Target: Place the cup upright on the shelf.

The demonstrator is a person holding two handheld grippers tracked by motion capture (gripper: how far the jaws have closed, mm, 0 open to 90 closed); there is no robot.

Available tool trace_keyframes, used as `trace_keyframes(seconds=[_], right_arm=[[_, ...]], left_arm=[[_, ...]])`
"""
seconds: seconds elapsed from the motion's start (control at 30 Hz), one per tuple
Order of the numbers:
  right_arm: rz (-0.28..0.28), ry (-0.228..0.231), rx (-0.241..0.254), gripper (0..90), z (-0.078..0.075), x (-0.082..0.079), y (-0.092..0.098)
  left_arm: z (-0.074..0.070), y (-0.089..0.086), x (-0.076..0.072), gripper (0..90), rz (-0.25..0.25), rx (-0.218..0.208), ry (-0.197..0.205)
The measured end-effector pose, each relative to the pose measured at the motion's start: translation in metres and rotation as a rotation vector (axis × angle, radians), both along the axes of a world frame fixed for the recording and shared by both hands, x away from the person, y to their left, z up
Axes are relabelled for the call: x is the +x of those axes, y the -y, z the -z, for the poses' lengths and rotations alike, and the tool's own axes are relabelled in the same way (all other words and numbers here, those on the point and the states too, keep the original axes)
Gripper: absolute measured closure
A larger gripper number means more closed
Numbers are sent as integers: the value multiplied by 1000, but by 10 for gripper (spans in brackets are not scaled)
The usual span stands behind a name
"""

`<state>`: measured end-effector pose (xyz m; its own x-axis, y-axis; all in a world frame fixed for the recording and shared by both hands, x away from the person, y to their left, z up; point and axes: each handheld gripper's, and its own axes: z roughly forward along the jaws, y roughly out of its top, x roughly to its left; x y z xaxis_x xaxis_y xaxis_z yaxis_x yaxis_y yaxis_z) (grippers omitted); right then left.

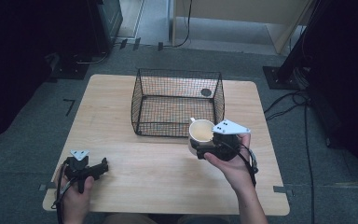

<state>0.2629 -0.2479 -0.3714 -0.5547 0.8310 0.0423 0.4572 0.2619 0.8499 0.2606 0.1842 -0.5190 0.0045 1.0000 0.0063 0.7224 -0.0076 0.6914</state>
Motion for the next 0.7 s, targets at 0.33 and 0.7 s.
trace_keyframes(seconds=[0.33,0.7], right_arm=[[-8,16,-3,93,-16,14,-4],[-10,36,-18,94,-31,33,-12]], left_arm=[[0,0,0,19,0,0,0],[0,0,0,19,0,0,0]])
